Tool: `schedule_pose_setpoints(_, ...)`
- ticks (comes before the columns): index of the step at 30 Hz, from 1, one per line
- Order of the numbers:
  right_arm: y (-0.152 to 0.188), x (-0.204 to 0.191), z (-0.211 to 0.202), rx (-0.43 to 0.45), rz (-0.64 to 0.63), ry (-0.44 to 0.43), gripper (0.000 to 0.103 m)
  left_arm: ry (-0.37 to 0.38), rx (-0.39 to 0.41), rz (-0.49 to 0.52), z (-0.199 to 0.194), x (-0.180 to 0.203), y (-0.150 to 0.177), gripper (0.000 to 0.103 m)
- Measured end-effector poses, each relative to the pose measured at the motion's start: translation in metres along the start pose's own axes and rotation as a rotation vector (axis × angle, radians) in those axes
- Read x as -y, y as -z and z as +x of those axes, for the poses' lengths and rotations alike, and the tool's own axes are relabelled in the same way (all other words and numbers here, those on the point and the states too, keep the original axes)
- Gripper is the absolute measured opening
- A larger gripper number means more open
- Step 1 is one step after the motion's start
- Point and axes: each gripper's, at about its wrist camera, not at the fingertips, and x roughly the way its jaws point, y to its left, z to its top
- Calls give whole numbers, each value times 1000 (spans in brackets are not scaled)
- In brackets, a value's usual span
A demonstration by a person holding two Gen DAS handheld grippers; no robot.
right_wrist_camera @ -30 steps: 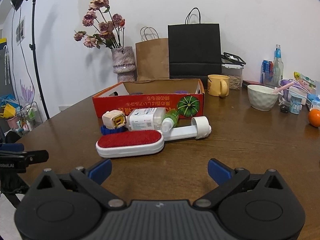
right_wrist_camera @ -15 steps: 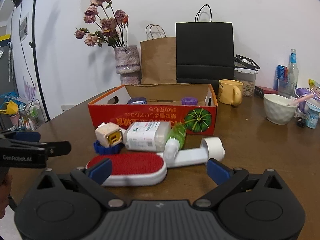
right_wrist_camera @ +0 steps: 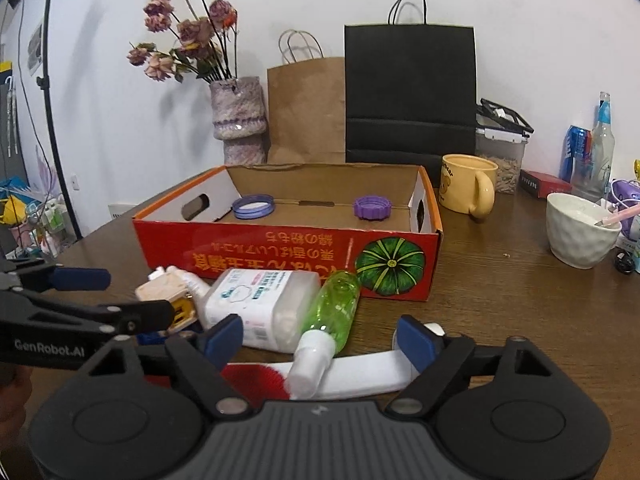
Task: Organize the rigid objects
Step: 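Move the right tool toward the white bottles and green bottle, then grasp the green spray bottle with the right tool while the left tool grasps the white square cup, then carry the white square cup and green spray bottle over the cardboard box with both tools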
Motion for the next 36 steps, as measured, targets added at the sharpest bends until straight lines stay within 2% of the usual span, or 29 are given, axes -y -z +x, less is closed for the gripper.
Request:
schedule_pose_setpoints(4,-1,4,13,-31,2,5,70,11,-30,0,15,1,-1,67)
schedule_pose_setpoints(6,-1,7,18,-47,4,14,60,2,-34,5,19,1,-1,61)
schedule_pose_setpoints(13,-5,11,29,-61,-5,15,56,10,-78,13,39,1,-1,62)
schedule_pose_setpoints(20,-13,8,49,-95,-36,5,54,3,-66,22,45,3,0,61)
schedule_pose_setpoints(22,-15,7,52,-99,-45,6,51,-1,-53,32,44,6,1,60)
schedule_pose_setpoints(24,-16,6,54,-101,-37,-5,34,-5,-45,38,43,8,3,60)
schedule_pose_setpoints(25,-16,6,54,-104,-38,3,32,-6,-39,39,41,8,3,60)
schedule_pose_setpoints(36,-14,2,40,-73,-72,22,31,-39,25,49,18,10,1,60)
